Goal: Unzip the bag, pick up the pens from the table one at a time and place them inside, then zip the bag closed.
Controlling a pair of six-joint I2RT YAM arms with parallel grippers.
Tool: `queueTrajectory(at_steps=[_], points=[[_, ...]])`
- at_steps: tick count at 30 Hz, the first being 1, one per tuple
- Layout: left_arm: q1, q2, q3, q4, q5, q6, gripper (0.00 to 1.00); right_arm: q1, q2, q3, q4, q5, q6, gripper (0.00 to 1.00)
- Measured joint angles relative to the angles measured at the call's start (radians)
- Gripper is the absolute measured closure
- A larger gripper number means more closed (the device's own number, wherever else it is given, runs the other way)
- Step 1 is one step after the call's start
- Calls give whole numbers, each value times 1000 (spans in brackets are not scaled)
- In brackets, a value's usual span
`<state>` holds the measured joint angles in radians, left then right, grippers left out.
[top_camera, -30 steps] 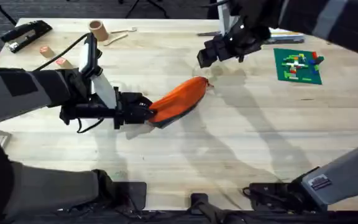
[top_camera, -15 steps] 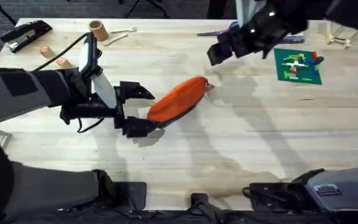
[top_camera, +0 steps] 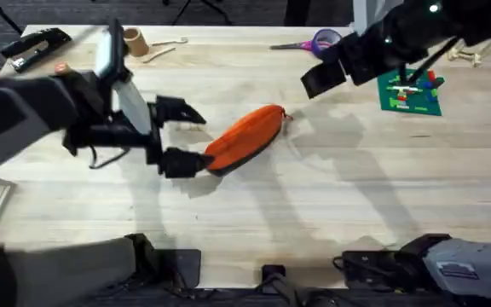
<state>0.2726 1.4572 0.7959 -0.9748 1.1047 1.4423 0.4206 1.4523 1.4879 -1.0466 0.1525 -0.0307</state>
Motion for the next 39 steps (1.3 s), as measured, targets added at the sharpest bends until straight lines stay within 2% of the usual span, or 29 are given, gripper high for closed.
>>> queueTrajectory(at_steps=[3,7,19,23,28,32,39], points=[[0,-73,63,-46,-30,-6,6,0,-14,0,-8,-4,-6,4],[0,-138,112,-55,-70,-67,6,0,-41,-18,-8,-16,-14,5],[0,-282,178,-65,-183,-358,6,0,-218,-172,-5,-19,-23,3],[0,-343,206,-93,-226,-466,6,0,-260,-185,-9,-19,-23,3],[0,-429,230,-115,-271,-563,6,0,-292,-186,-9,-19,-22,3],[0,-485,232,-134,-288,-612,6,0,-299,-186,-10,-19,-16,3],[0,-514,232,-156,-308,-643,6,0,-299,-188,-9,-19,-14,3]])
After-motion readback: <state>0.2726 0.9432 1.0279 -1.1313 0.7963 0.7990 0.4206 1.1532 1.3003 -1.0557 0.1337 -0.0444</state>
